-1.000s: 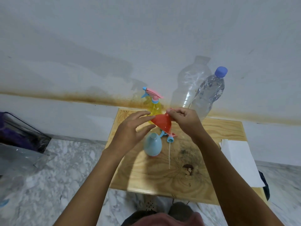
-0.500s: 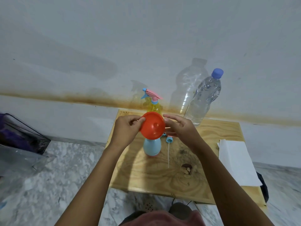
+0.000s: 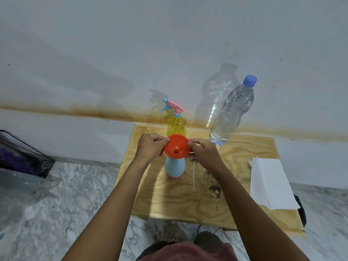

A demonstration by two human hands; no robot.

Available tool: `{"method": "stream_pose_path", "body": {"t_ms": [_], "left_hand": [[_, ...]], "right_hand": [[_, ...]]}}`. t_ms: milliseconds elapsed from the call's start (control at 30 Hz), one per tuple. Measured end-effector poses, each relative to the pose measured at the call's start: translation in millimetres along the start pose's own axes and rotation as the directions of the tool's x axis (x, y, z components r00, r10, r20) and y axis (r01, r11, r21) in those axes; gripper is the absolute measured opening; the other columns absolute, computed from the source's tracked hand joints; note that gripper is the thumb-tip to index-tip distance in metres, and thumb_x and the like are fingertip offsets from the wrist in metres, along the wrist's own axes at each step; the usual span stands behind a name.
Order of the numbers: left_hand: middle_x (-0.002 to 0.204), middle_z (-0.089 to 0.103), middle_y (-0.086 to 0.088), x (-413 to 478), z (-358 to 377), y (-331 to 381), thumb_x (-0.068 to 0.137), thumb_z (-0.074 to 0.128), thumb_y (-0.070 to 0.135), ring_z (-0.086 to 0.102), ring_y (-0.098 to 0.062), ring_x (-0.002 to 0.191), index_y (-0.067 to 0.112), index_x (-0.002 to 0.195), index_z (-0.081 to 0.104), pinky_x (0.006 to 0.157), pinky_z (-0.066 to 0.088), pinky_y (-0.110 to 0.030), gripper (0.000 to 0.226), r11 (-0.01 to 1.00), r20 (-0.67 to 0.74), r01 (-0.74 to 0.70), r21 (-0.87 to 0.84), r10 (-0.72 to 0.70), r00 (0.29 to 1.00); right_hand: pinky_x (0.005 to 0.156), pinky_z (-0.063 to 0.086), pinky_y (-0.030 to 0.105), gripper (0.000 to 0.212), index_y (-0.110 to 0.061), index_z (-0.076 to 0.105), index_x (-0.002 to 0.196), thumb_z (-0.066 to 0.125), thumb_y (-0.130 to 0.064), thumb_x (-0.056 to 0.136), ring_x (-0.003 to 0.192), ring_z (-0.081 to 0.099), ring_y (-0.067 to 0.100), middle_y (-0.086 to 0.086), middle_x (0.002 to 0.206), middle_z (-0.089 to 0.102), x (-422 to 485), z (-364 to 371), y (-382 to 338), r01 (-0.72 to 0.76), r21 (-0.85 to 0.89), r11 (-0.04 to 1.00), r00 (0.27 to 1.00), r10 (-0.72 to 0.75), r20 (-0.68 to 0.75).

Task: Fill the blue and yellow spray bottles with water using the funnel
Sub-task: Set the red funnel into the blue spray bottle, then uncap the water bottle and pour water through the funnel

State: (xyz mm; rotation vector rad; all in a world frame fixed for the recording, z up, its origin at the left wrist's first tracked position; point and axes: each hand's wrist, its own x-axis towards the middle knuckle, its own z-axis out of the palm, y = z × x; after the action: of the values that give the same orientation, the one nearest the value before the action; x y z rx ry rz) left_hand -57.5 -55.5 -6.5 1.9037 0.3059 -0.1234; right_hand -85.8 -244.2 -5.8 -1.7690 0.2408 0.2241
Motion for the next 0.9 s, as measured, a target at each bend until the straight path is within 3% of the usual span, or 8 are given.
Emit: {"method": "stream_pose_path", "body": {"t_ms": [133, 300, 533, 667, 767, 900], "left_hand": [[0.062, 0.065, -0.007, 2, 3, -11, 0.088, 0.074, 0.025, 0.061, -0.024, 0.048, 0.011, 0.094, 0.076, 0.062, 0.060, -0.039, 0.015, 0.999, 0.006, 0.022, 0.041, -0.022, 1.000], [0.060, 0.058, -0.004, -5, 4, -20, 0.091, 0.071, 0.024, 0.064, -0.019, 0.051, 0.014, 0.107, 0.073, 0.055, 0.059, -0.030, 0.019, 0.994, 0.005, -0.105, 0.025, 0.105, 0.994], [0.044, 0.056, 0.007, -4, 7, -22, 0.093, 0.068, 0.018, 0.063, -0.019, 0.046, 0.012, 0.107, 0.076, 0.060, 0.061, -0.037, 0.018, 0.996, -0.032, -0.087, 0.028, 0.088, 0.996], [0.042, 0.055, 0.009, -5, 9, -18, 0.092, 0.068, 0.018, 0.063, -0.016, 0.045, 0.014, 0.104, 0.076, 0.053, 0.058, -0.029, 0.015, 0.996, -0.048, -0.084, 0.041, 0.086, 0.995], [0.043, 0.057, 0.008, -7, 11, -17, 0.092, 0.067, 0.017, 0.065, -0.019, 0.045, 0.014, 0.104, 0.076, 0.064, 0.062, -0.037, 0.015, 0.995, -0.064, -0.094, 0.046, 0.097, 0.993], [0.047, 0.060, 0.003, -6, 14, -18, 0.092, 0.067, 0.016, 0.067, -0.024, 0.050, 0.014, 0.104, 0.077, 0.068, 0.062, -0.038, 0.015, 0.993, -0.098, -0.107, 0.056, 0.112, 0.989]], "right_hand": [[0.051, 0.050, 0.014, 0.023, -0.017, 0.064, 0.120, 0.058, -0.017, 0.097, 0.058, 0.071, 0.006, 0.010, 0.082, 0.073, 1, 6, 9, 0.020, -0.052, 0.998, 0.999, -0.022, -0.037], [0.069, 0.062, 0.035, 0.021, -0.014, 0.068, 0.116, 0.057, -0.015, 0.097, 0.059, 0.073, 0.015, 0.007, 0.076, 0.074, 2, 10, 17, 0.069, -0.131, 0.989, 0.991, -0.083, -0.107], [0.081, 0.059, 0.040, 0.025, -0.018, 0.070, 0.117, 0.058, -0.026, 0.096, 0.063, 0.070, 0.011, -0.001, 0.075, 0.073, 5, 12, 19, 0.094, -0.207, 0.974, 0.984, -0.122, -0.127], [0.084, 0.058, 0.045, 0.032, -0.025, 0.070, 0.115, 0.058, -0.042, 0.091, 0.078, 0.071, 0.013, -0.007, 0.081, 0.074, 6, 8, 25, 0.061, -0.184, 0.981, 0.986, -0.088, -0.141], [0.086, 0.057, 0.042, 0.031, -0.024, 0.069, 0.117, 0.060, -0.040, 0.091, 0.088, 0.069, 0.011, -0.010, 0.092, 0.072, 6, -2, 25, 0.076, -0.211, 0.975, 0.957, -0.130, -0.257], [0.089, 0.053, 0.036, 0.041, -0.020, 0.061, 0.128, 0.065, -0.039, 0.092, 0.103, 0.062, 0.014, -0.003, 0.111, 0.067, 11, -34, 28, 0.125, -0.289, 0.949, 0.851, -0.252, -0.460]]}}
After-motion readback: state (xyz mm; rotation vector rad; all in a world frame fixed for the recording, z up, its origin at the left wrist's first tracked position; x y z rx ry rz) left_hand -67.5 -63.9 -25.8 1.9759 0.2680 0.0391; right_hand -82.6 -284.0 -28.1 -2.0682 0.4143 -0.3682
